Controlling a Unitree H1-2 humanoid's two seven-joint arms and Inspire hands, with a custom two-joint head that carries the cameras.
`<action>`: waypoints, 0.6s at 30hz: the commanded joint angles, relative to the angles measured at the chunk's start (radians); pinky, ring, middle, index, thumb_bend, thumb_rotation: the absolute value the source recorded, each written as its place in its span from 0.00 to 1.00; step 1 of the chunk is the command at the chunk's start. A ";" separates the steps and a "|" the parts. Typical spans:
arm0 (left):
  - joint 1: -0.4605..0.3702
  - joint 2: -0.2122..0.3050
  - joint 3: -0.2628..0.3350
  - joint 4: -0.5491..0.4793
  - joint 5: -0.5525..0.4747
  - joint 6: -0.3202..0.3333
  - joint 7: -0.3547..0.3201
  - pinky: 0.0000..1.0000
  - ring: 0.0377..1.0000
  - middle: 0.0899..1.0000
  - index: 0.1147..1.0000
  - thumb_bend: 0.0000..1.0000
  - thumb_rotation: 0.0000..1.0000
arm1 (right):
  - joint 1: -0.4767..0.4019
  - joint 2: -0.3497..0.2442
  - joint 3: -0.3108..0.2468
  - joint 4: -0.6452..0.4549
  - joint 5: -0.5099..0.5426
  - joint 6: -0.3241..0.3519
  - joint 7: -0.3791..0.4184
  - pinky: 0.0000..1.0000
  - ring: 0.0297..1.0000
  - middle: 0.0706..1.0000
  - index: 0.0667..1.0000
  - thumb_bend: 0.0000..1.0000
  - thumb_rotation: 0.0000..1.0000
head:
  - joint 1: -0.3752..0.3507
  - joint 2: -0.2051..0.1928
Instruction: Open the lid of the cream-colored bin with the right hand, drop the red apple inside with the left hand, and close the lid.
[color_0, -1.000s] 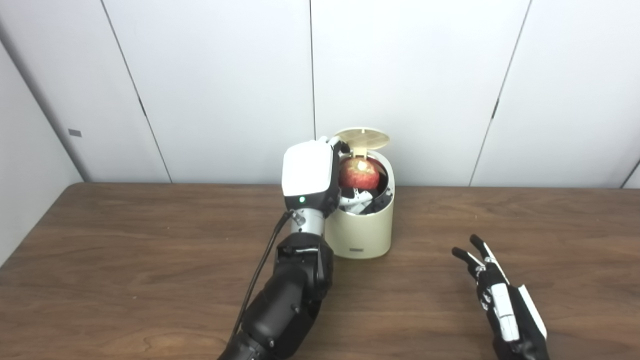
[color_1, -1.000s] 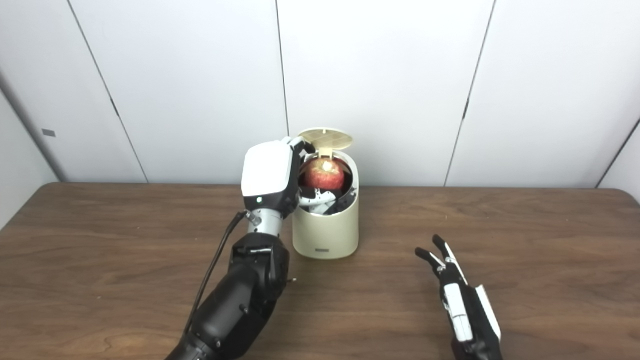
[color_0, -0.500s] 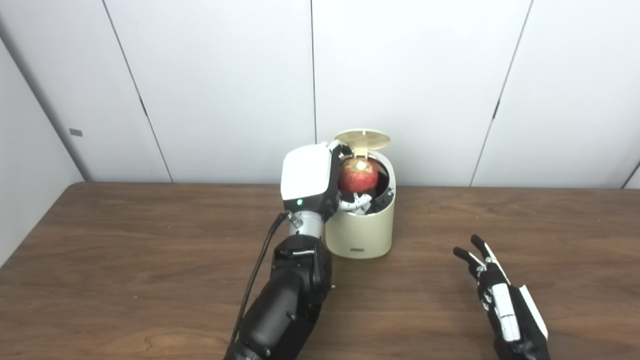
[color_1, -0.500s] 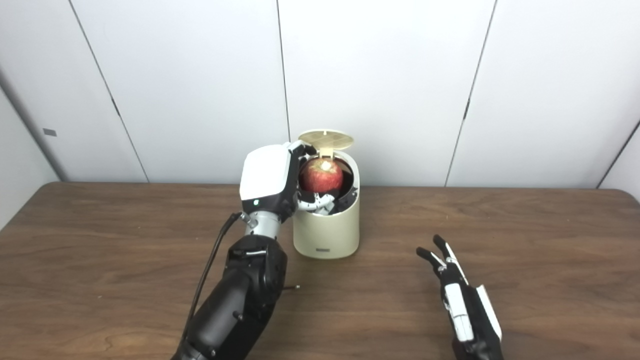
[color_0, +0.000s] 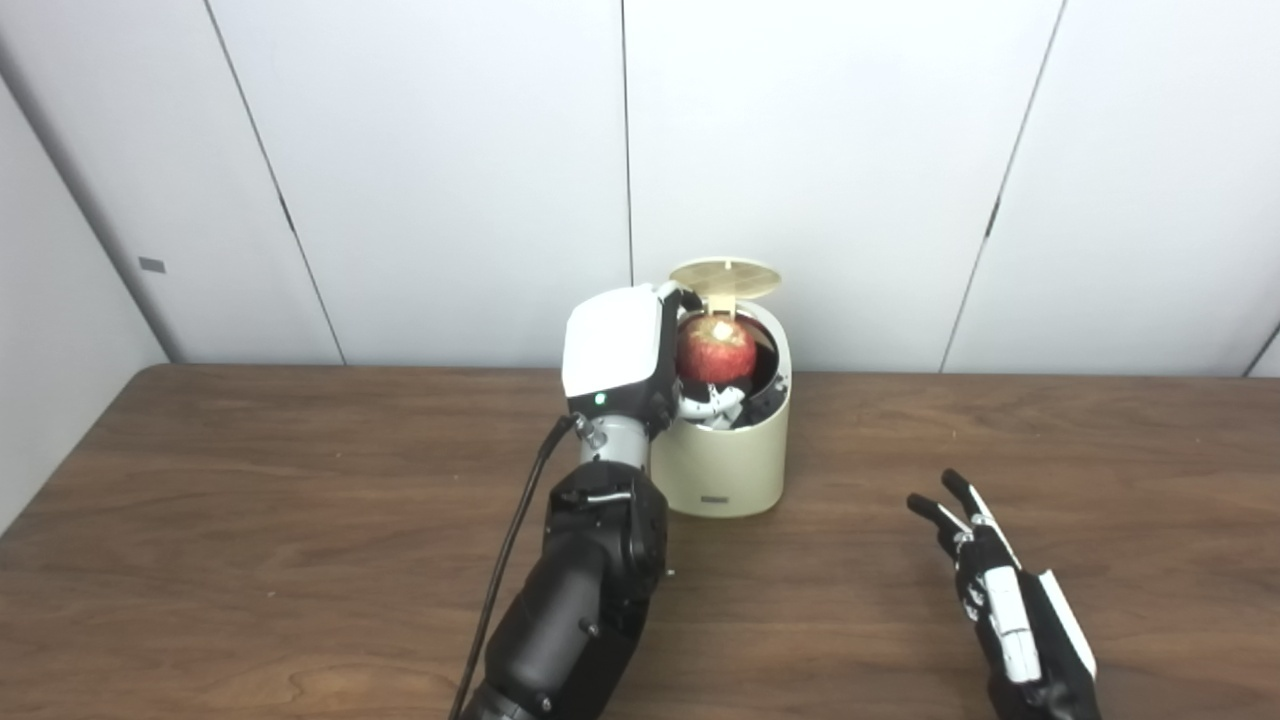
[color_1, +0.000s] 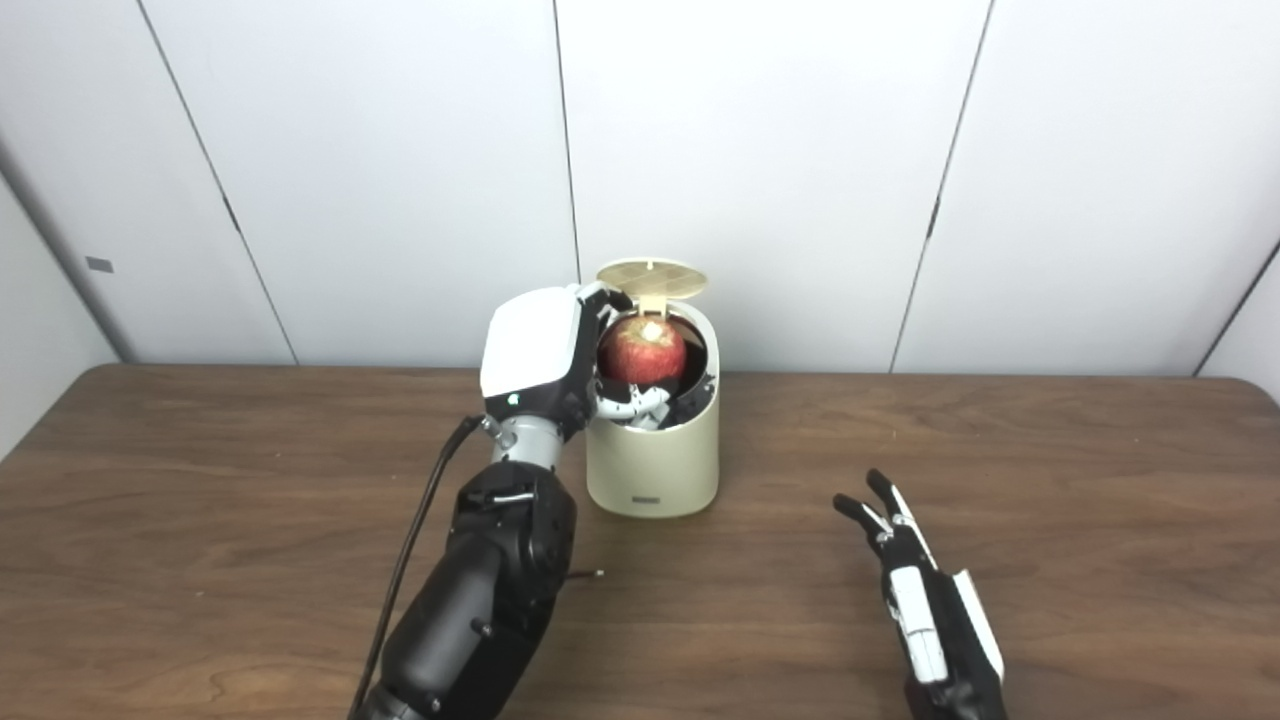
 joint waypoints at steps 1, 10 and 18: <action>0.004 0.001 -0.001 -0.003 0.007 0.010 -0.025 0.64 0.73 0.76 0.69 0.98 0.00 | 0.009 -0.009 -0.009 0.026 0.010 -0.023 0.005 1.00 0.97 0.86 0.94 0.56 1.00 | 0.001 0.000; 0.018 -0.013 0.026 -0.043 -0.013 0.010 -0.073 0.69 0.77 0.79 0.70 0.97 0.00 | 0.004 -0.015 -0.004 0.030 -0.008 -0.024 0.004 1.00 0.96 0.85 0.93 0.58 1.00 | 0.003 0.002; 0.016 -0.058 0.093 -0.093 0.004 0.011 -0.192 0.71 0.79 0.80 0.69 0.97 0.00 | 0.005 -0.007 -0.011 0.032 -0.009 -0.018 -0.010 1.00 0.96 0.86 0.95 0.55 1.00 | 0.002 0.003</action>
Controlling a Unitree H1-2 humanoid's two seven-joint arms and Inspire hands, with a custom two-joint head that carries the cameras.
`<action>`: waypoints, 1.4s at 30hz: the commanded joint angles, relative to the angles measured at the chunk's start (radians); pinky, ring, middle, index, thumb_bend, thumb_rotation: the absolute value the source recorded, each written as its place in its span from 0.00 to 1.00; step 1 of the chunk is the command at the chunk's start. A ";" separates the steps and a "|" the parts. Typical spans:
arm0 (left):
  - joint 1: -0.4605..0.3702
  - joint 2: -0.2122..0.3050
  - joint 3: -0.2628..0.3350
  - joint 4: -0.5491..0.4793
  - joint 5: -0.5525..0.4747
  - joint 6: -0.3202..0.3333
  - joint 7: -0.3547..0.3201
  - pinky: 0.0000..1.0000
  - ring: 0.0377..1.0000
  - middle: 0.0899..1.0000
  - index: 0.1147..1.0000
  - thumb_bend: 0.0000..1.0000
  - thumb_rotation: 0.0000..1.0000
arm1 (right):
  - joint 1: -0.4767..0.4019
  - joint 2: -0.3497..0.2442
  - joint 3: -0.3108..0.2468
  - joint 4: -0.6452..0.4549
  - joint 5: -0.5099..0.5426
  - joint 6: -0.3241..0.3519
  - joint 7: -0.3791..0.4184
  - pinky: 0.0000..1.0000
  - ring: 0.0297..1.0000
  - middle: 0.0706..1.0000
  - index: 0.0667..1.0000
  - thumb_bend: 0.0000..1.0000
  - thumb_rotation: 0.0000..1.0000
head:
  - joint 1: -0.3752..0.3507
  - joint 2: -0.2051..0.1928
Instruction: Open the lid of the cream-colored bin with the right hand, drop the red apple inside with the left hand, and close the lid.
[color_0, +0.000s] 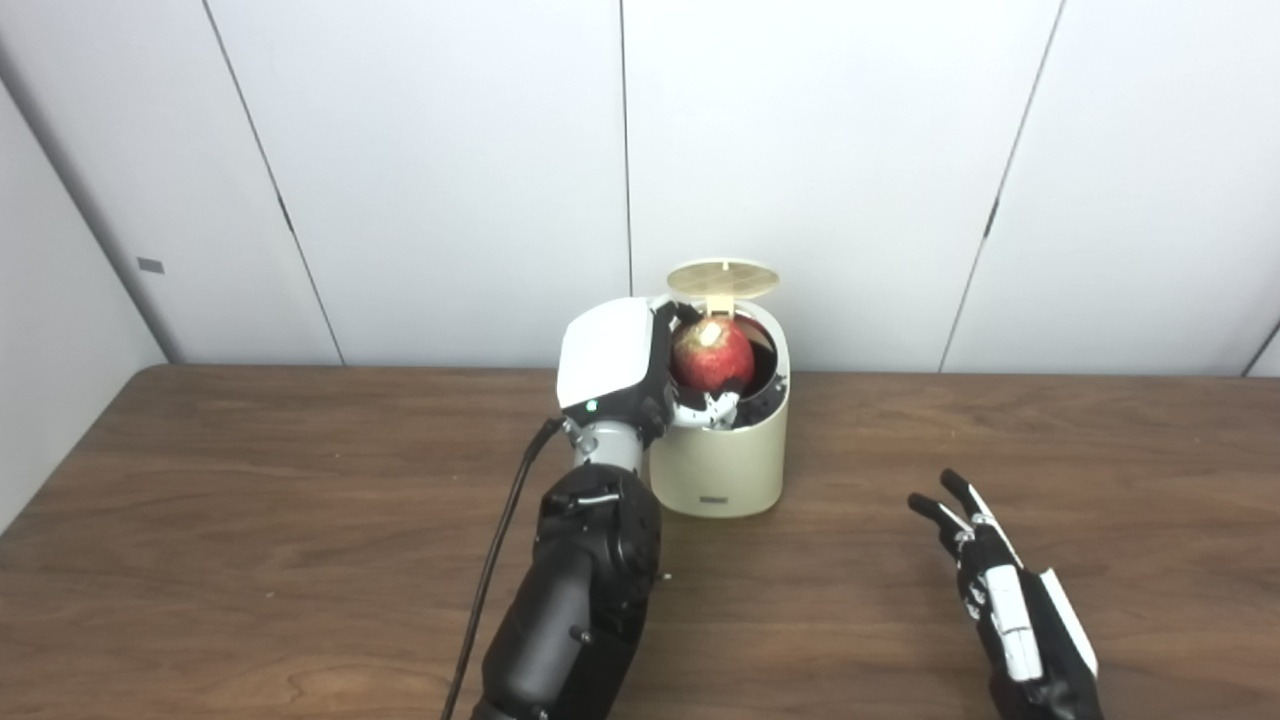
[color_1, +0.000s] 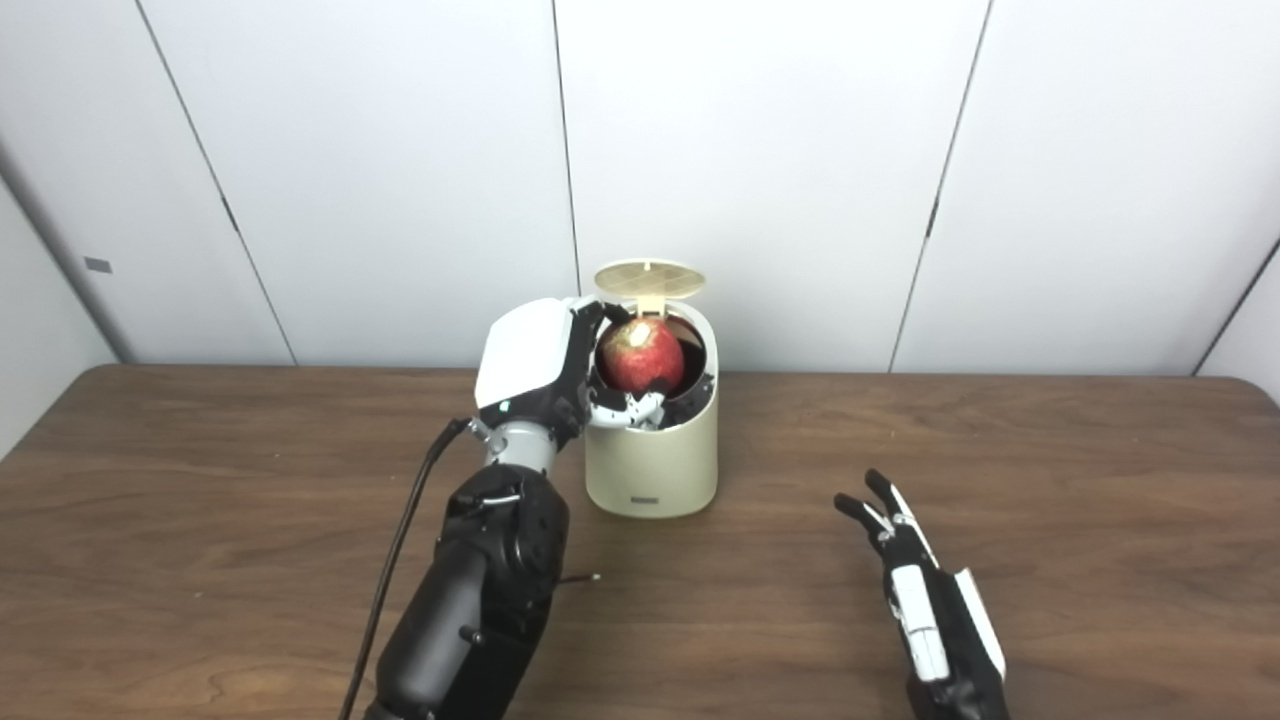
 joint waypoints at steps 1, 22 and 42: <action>-0.013 -0.014 0.013 -0.015 0.011 0.008 -0.047 0.72 0.79 0.81 0.69 0.97 0.00 | 0.009 -0.004 -0.009 0.031 -0.002 -0.023 -0.005 1.00 0.96 0.86 0.96 0.55 1.00 | 0.001 0.001; -0.012 -0.016 0.022 -0.018 -0.013 0.007 -0.041 0.71 0.79 0.81 0.70 0.96 0.00 | 0.006 -0.010 -0.020 0.047 -0.001 -0.030 0.000 1.00 0.98 0.87 0.96 0.56 1.00 | -0.003 0.003; 0.009 0.079 -0.060 -0.095 -0.024 0.007 0.048 0.73 0.80 0.78 0.73 0.95 0.15 | 0.002 -0.016 -0.027 0.062 0.008 -0.032 0.007 1.00 1.00 0.90 0.97 0.58 1.00 | 0.002 -0.003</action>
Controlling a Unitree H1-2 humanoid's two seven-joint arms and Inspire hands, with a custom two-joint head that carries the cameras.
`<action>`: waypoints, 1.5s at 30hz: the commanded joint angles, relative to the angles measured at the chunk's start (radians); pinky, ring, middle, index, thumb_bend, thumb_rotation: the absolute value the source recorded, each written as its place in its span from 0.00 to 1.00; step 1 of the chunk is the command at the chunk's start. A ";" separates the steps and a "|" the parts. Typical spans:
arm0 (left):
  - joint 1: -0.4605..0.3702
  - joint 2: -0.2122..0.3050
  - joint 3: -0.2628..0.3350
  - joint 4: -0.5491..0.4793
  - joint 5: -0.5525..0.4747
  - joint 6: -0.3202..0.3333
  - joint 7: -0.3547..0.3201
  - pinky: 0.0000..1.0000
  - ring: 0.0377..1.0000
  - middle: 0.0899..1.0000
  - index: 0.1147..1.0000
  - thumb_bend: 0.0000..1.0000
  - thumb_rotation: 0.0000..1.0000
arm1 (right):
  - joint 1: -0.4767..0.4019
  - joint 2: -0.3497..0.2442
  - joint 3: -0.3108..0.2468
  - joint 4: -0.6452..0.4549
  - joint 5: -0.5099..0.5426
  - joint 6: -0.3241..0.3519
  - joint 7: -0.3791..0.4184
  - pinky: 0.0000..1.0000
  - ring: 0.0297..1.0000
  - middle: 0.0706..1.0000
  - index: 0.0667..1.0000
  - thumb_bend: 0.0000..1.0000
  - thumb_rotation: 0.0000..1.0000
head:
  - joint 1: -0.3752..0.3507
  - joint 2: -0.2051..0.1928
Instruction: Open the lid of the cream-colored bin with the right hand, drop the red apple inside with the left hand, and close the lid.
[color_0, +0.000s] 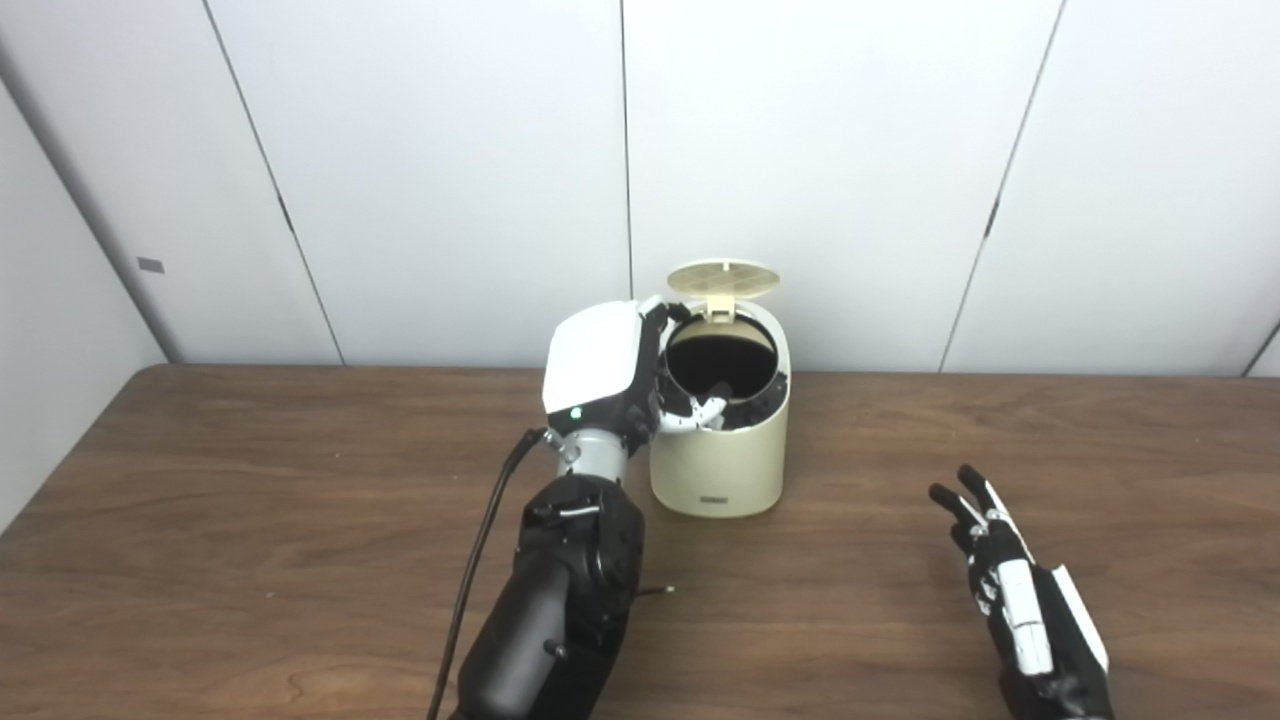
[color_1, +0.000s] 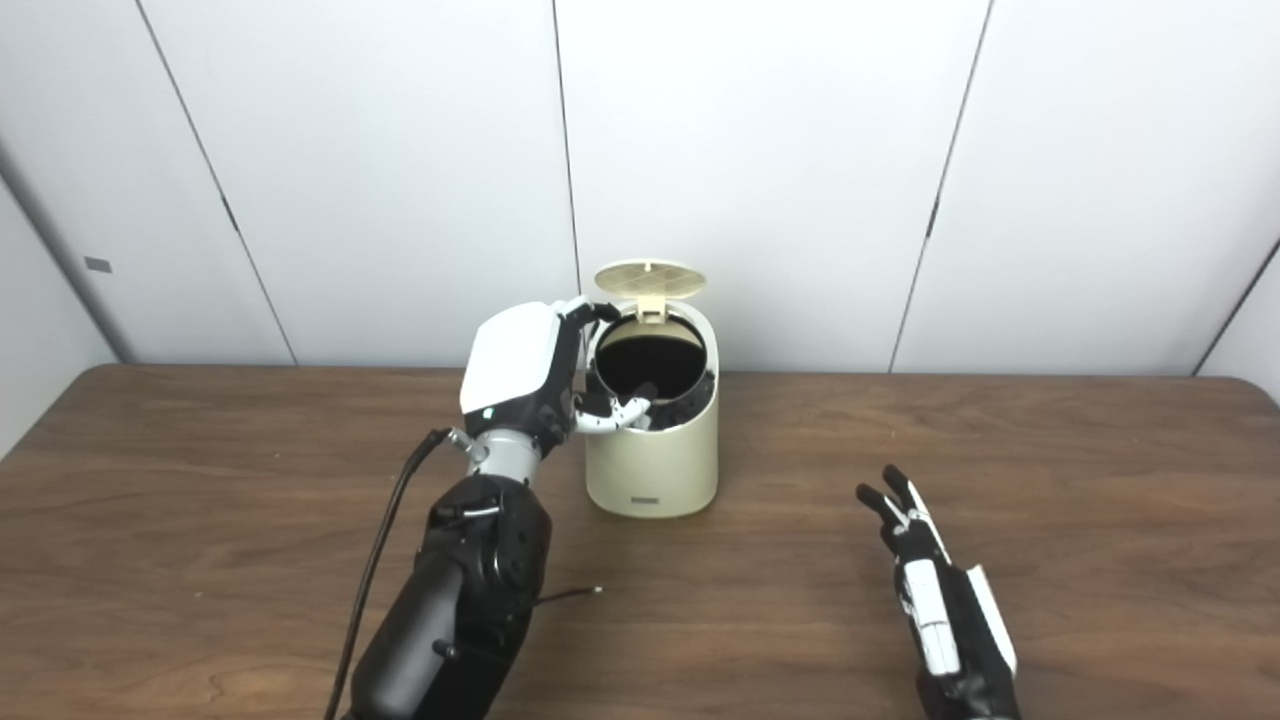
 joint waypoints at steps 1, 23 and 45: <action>-0.017 0.004 0.006 -0.055 0.040 0.007 -0.036 0.74 0.80 0.78 0.73 0.95 0.17 | 0.014 -0.013 -0.007 0.046 -0.001 -0.032 0.003 1.00 1.00 0.90 0.97 0.58 1.00 | 0.001 0.000; 0.109 0.035 0.192 -0.196 -0.355 -0.149 0.013 0.58 0.68 0.72 0.71 0.80 0.15 | -0.013 -0.010 -0.016 0.057 0.018 -0.037 0.005 1.00 1.00 0.91 0.97 0.63 1.00 | 0.005 0.000; 0.380 0.047 0.273 -0.321 -0.693 -0.298 0.113 0.71 0.78 0.82 0.83 0.53 0.56 | -0.055 0.003 -0.017 -0.020 0.042 0.008 -0.004 1.00 1.00 0.94 0.96 0.62 1.00 | -0.001 0.027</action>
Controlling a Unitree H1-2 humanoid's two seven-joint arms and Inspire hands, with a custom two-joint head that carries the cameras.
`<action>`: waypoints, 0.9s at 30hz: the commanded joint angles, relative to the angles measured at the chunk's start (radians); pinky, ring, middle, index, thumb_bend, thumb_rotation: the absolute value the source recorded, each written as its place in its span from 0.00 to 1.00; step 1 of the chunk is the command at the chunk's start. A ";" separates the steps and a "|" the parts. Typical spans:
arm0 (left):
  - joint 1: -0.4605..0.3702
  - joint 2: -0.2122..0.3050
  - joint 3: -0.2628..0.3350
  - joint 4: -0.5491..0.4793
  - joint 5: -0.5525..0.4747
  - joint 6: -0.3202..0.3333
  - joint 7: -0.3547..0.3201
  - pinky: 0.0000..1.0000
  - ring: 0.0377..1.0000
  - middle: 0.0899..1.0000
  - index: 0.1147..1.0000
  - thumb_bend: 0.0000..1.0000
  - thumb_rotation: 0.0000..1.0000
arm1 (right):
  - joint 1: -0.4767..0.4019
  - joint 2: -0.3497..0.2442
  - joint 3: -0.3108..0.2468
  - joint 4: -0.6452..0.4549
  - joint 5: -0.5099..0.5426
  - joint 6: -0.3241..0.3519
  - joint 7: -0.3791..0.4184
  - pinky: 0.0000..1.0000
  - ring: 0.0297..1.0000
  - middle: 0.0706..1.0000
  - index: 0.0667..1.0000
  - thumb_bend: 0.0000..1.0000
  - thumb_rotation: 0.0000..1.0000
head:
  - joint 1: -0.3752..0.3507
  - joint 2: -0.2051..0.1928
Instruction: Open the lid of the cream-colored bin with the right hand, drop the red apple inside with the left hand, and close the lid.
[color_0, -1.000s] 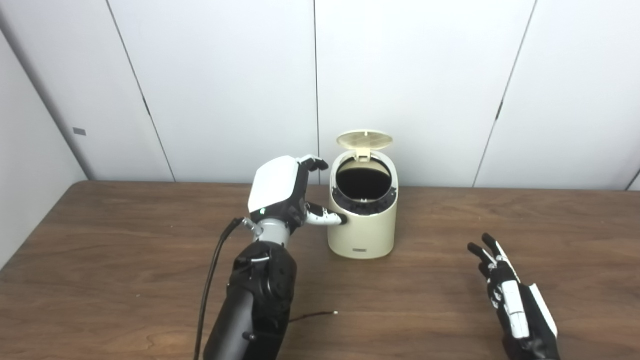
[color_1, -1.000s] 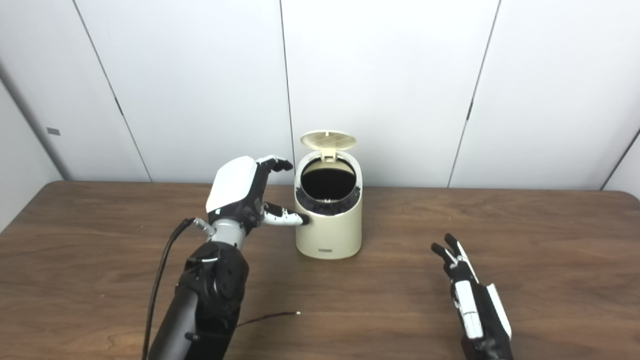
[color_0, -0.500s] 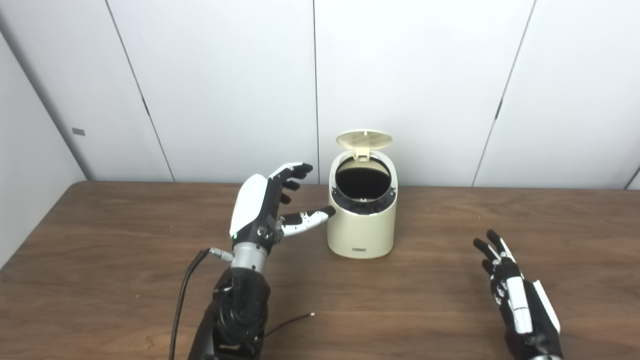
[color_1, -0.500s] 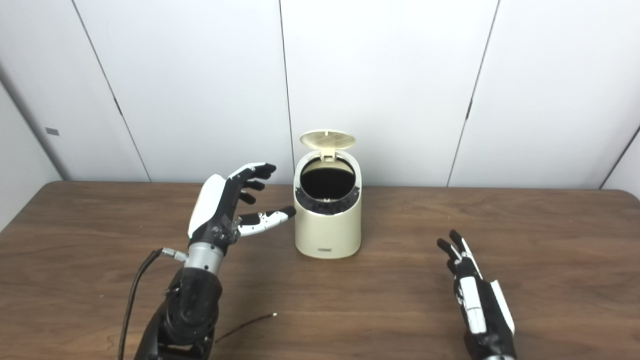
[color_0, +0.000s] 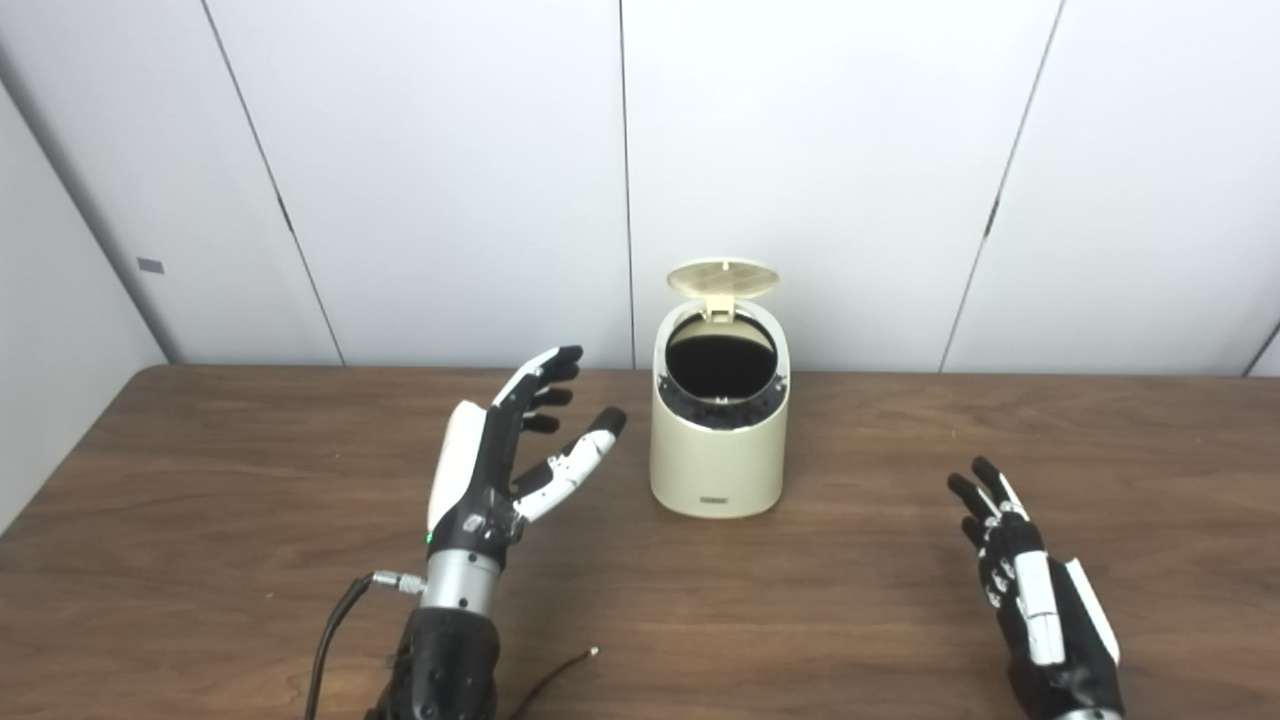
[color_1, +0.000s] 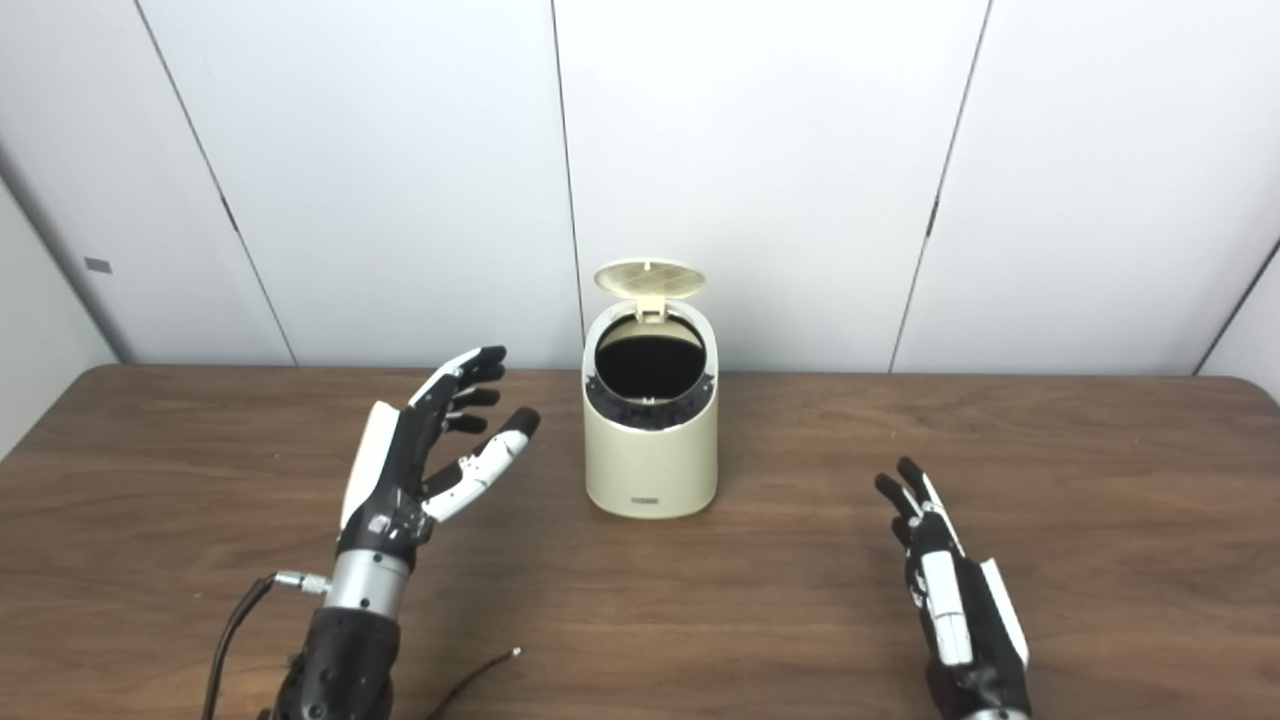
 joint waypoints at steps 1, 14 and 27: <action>0.007 0.004 0.019 -0.052 -0.055 -0.021 0.000 0.74 0.80 0.82 0.83 0.54 0.61 | -0.027 0.008 -0.005 -0.042 0.014 0.001 -0.005 1.00 1.00 0.94 0.96 0.62 1.00 | -0.001 0.003; 0.159 0.037 0.062 -0.028 -0.274 -0.130 -0.031 0.93 0.93 0.95 1.00 0.59 0.93 | -0.041 0.010 -0.007 -0.080 -0.040 -0.010 -0.031 1.00 1.00 0.96 0.94 0.60 1.00 | -0.015 0.036; 0.183 0.020 0.077 0.010 -0.354 -0.216 -0.037 0.96 0.97 0.98 1.00 0.62 0.92 | -0.045 -0.005 -0.007 -0.125 -0.039 0.040 -0.029 1.00 1.00 0.97 0.94 0.61 1.00 | -0.036 0.049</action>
